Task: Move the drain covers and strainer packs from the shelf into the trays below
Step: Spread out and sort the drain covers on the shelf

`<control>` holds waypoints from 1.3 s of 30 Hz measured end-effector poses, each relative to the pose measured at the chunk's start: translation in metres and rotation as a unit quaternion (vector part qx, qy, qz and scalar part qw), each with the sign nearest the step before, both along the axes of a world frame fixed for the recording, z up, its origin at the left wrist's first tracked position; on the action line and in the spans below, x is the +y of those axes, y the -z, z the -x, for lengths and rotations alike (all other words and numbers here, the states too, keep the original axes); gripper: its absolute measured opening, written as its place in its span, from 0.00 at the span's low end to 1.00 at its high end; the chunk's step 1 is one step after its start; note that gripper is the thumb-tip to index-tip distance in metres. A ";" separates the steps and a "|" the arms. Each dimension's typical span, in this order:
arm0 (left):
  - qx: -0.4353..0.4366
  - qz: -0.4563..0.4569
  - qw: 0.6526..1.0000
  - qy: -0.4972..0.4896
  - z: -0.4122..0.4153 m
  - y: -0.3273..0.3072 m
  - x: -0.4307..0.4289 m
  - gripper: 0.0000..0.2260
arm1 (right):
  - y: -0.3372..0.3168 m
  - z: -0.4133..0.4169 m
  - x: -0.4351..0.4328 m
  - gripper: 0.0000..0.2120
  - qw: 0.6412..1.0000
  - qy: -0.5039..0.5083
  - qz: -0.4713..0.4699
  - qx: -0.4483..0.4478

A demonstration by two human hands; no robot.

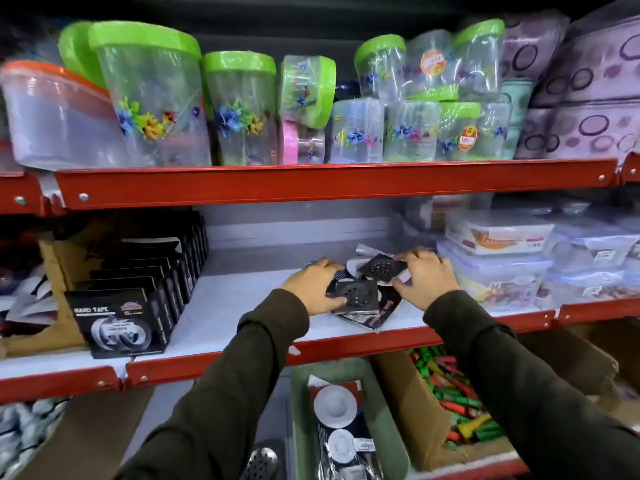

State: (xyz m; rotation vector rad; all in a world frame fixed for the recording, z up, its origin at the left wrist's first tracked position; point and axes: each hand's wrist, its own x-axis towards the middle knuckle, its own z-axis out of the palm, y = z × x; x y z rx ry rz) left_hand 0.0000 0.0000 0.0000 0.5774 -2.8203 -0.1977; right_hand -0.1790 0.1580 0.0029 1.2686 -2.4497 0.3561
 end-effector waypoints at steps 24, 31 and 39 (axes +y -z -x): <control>-0.170 -0.116 0.978 0.005 0.098 0.025 -0.043 0.47 | 0.000 0.087 -0.102 0.38 0.954 0.007 -0.187 -0.232; -0.129 -0.069 0.989 -0.014 0.087 0.024 -0.045 0.47 | 0.004 0.090 -0.094 0.35 0.957 0.000 -0.168 -0.237; -0.180 -0.033 0.977 -0.106 0.005 0.000 -0.072 0.38 | -0.018 0.054 -0.094 0.30 0.962 -0.053 -0.159 -0.215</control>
